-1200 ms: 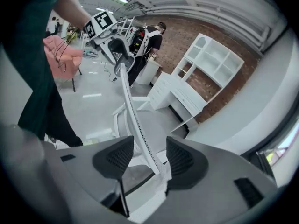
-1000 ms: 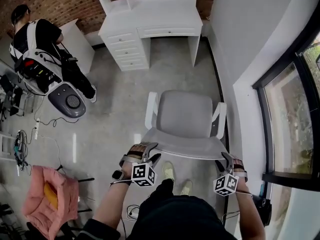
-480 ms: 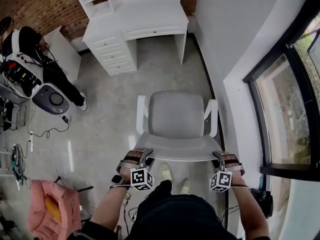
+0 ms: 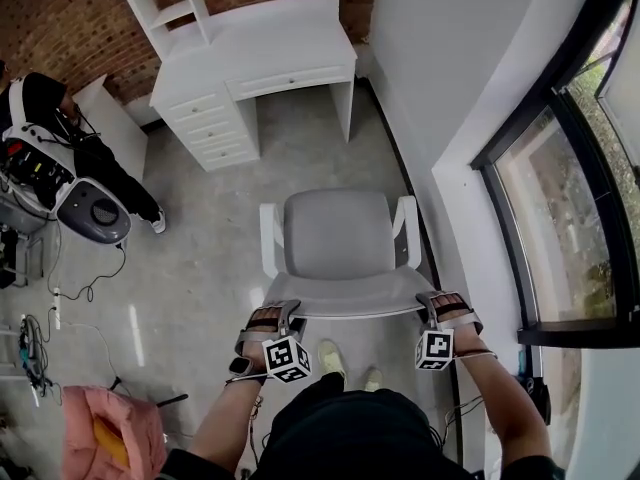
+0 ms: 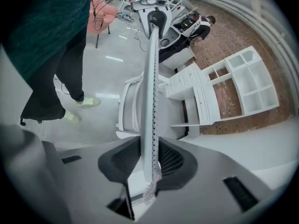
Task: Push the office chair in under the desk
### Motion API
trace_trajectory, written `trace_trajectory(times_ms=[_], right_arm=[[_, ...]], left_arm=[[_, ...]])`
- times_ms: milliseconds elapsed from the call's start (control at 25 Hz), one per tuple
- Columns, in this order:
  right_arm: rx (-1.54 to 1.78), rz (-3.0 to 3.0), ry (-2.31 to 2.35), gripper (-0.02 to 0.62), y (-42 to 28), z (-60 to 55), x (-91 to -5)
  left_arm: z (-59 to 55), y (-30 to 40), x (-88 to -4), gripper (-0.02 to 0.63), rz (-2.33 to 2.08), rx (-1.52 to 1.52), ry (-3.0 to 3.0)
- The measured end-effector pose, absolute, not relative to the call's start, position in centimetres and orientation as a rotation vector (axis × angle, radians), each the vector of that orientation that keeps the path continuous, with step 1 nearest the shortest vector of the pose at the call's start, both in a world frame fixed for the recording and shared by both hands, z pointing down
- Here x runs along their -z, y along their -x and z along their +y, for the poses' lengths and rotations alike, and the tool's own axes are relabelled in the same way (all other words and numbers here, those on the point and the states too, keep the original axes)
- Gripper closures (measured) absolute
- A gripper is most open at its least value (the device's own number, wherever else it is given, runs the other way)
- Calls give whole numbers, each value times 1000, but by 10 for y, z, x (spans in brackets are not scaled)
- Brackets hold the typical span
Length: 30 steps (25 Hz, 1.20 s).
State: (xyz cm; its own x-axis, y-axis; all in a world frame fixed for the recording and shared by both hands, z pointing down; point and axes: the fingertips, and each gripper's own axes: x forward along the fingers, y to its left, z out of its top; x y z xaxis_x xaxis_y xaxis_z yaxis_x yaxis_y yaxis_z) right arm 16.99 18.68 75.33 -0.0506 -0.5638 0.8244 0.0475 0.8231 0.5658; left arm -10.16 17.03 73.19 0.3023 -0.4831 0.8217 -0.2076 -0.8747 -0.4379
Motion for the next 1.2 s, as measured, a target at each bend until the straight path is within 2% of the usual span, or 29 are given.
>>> trace_trajectory(times_ms=[560, 880, 1200], right_arm=[[486, -1471, -308, 512, -164, 130, -765], [493, -1507, -322, 511, -151, 88, -767], [518, -1533, -339, 511, -168, 47, -787]], left_arm=[[125, 111, -734, 472, 578, 1636, 2314], [82, 125, -739, 463, 724, 1697, 2295], [49, 108, -756, 456, 753, 1719, 2259]])
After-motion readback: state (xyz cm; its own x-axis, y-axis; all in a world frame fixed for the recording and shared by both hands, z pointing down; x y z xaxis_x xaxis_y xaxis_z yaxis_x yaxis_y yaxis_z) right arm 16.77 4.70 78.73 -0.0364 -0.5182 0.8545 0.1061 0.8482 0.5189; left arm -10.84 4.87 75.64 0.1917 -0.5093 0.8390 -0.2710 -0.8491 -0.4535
